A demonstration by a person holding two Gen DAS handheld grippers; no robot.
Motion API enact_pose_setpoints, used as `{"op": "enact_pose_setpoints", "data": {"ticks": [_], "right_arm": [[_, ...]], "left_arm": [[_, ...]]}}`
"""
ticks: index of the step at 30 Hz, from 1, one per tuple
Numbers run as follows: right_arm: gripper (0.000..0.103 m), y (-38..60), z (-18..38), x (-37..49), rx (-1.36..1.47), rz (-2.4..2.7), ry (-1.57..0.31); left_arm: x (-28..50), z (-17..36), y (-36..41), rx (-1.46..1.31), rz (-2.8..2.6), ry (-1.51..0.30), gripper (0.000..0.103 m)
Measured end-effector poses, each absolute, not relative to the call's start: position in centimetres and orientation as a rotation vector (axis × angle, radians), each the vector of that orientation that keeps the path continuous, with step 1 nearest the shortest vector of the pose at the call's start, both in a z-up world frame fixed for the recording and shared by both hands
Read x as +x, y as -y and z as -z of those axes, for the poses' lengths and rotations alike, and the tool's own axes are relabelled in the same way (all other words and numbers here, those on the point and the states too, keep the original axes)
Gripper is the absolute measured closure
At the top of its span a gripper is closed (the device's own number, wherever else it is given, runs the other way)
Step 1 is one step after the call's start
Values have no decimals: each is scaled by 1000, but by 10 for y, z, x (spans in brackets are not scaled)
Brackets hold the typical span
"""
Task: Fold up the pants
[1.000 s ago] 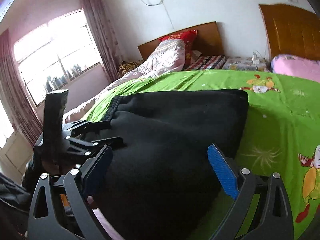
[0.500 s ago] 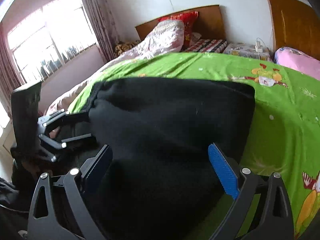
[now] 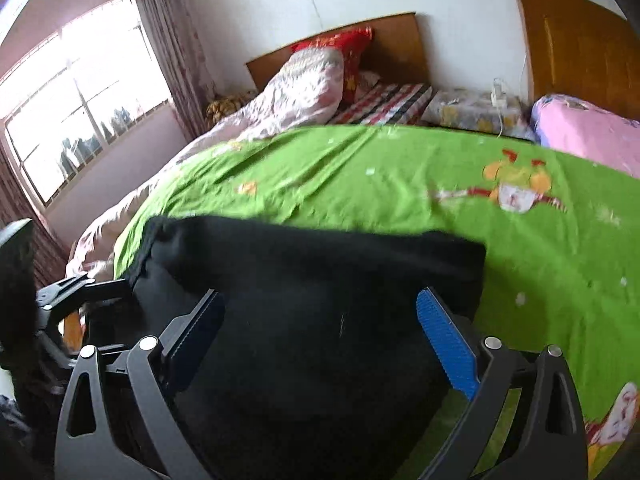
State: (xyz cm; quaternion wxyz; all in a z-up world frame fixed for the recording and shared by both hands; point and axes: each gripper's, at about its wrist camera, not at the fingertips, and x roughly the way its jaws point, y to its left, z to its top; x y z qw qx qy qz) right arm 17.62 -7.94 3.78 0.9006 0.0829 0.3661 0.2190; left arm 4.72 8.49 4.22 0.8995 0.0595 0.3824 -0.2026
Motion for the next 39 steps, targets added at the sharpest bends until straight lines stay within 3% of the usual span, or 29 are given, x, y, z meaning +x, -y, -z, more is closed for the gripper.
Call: {"op": "enact_pose_setpoints", "data": {"ticks": [3, 8, 12, 16, 23, 26, 33, 39], "right_arm": [[9, 75, -28, 191, 170, -463, -802], [9, 92, -14, 209, 256, -460, -840], [9, 121, -36, 184, 341, -386, -745], [9, 138, -68, 126, 335, -358, -603], [5, 144, -77, 3, 260, -165, -486], [5, 131, -67, -41, 201, -76, -451], [5, 91, -27, -95, 66, 13, -468], [5, 81, -19, -116, 91, 18, -446]], "left_arm": [[71, -62, -77, 129, 428, -772, 2], [158, -18, -83, -30, 440, -1060, 3], [163, -30, -114, -203, 498, -1043, 3], [124, -52, -149, -267, 451, -836, 3], [16, -87, -167, 77, 85, -425, 1], [-11, -80, -160, 189, -26, -393, 1], [-62, -48, -141, 45, -72, -410, 1], [-82, -25, -115, 92, -43, -456, 1]]}}
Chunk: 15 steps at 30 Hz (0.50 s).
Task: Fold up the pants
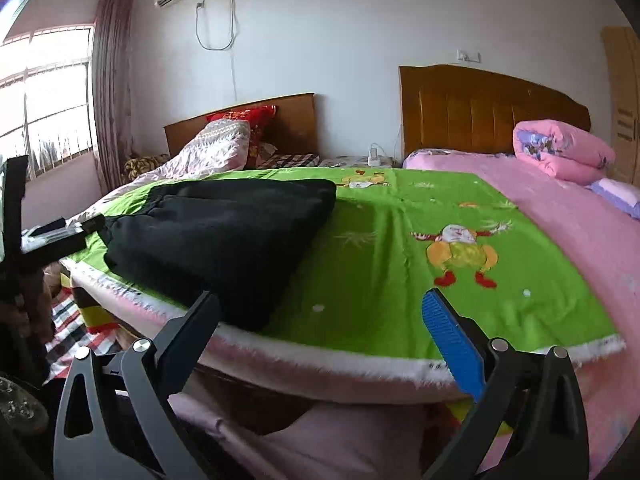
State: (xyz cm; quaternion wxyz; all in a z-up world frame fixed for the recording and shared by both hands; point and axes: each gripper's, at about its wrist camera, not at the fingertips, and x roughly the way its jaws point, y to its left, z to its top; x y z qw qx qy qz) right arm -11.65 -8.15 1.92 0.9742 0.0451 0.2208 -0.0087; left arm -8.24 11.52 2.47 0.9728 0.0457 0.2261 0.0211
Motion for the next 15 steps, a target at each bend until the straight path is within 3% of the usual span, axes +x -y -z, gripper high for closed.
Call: {"op": "enact_pose_setpoints", "data": {"ticks": [15], "right_arm": [[5, 61, -26, -128, 58, -7, -456]], "left_arm": [[-95, -15, -102, 133, 40, -490, 1]]}}
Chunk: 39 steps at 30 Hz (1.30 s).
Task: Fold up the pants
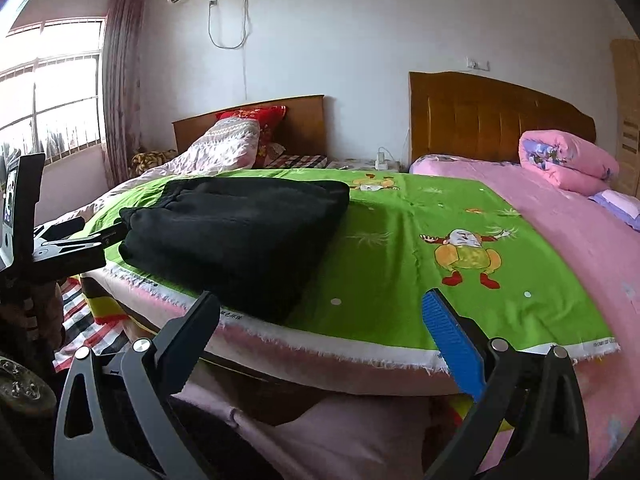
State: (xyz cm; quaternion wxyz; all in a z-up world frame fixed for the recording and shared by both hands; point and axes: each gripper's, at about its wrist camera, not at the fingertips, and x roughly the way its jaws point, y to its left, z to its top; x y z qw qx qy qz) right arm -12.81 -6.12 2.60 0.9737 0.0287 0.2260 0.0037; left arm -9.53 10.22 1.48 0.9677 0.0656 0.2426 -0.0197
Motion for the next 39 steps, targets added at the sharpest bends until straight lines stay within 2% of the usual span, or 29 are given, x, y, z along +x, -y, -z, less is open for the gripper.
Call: {"op": "enact_pose_setpoints", "data": {"ticks": [39], "right_arm": [[5, 68, -24, -128, 82, 14, -468]], "left_arm": [[-90, -8, -97, 171, 96, -504, 1]]}}
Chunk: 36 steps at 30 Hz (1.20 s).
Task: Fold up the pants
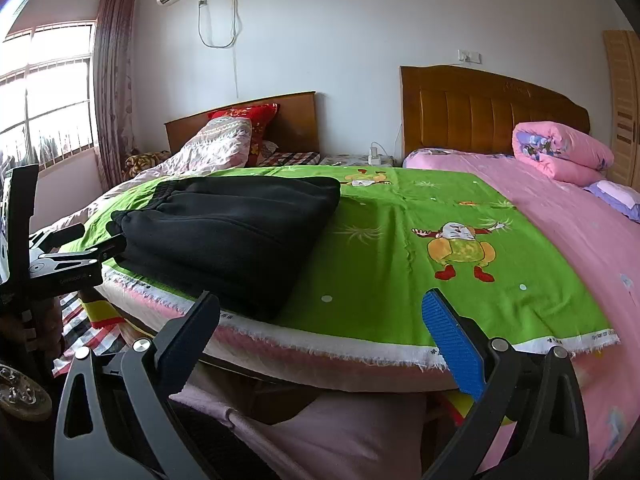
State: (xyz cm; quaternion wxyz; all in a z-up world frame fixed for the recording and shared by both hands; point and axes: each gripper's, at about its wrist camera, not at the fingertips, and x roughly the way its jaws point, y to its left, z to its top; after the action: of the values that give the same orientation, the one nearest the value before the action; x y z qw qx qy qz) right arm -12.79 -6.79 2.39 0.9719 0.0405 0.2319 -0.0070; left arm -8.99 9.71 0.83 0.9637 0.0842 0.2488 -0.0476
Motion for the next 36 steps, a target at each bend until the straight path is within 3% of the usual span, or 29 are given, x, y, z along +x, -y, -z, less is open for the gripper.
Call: {"op": "enact_pose_setpoints", "data": {"ticks": [36], "right_arm": [[5, 66, -23, -128, 85, 12, -472]], "left_arm": [[-88, -7, -101, 165, 110, -508, 1]]}}
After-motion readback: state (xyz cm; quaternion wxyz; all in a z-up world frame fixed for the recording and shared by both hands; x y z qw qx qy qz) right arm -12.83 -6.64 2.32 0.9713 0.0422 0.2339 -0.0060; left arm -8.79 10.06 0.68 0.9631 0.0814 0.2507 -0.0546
